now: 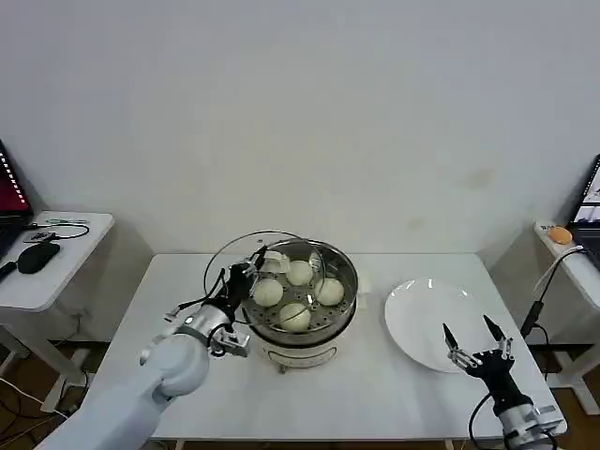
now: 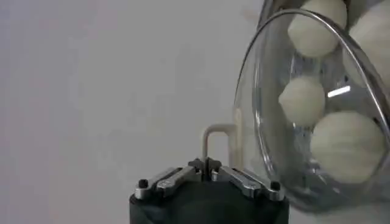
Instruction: Take steamed baozi put them in steamer then cover it.
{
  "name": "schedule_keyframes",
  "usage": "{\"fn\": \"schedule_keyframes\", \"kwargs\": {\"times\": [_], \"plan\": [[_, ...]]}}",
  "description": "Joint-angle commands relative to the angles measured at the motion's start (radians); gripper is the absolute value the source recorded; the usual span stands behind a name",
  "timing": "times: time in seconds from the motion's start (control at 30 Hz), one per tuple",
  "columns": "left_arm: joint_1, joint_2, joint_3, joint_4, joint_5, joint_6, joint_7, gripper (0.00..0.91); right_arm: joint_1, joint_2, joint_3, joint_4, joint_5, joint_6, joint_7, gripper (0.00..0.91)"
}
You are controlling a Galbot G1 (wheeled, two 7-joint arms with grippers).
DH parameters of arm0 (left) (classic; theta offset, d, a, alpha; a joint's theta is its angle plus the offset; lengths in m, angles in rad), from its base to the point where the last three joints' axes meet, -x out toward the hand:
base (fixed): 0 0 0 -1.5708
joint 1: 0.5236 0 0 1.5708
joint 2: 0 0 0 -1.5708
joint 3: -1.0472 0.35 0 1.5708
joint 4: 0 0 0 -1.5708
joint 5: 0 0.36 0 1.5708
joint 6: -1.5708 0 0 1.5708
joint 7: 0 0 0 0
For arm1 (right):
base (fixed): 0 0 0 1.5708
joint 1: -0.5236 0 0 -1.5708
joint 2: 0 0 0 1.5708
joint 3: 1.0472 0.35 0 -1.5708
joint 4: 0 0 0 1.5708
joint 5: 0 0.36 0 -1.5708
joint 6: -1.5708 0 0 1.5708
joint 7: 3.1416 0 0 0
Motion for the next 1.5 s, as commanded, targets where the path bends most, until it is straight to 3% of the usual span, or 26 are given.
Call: {"fn": "schedule_keyframes", "kwargs": {"times": [0.03,0.37,1.5], "plan": [[-0.052,-0.027,0.082,0.015,0.005,0.028,0.004,0.0,-0.003,0.002,0.001,0.0,0.0,0.002,-0.001,0.907],[-0.095,-0.052,0.139,0.026,0.029,0.107,0.02,0.0,-0.003,0.004,0.001,-0.004,-0.005,0.007,-0.003,0.907],[-0.122,-0.117,0.19,0.076,0.028,0.126,0.001,0.0,-0.014,0.003,0.009,-0.009,-0.008,0.018,-0.008,0.907]]}}
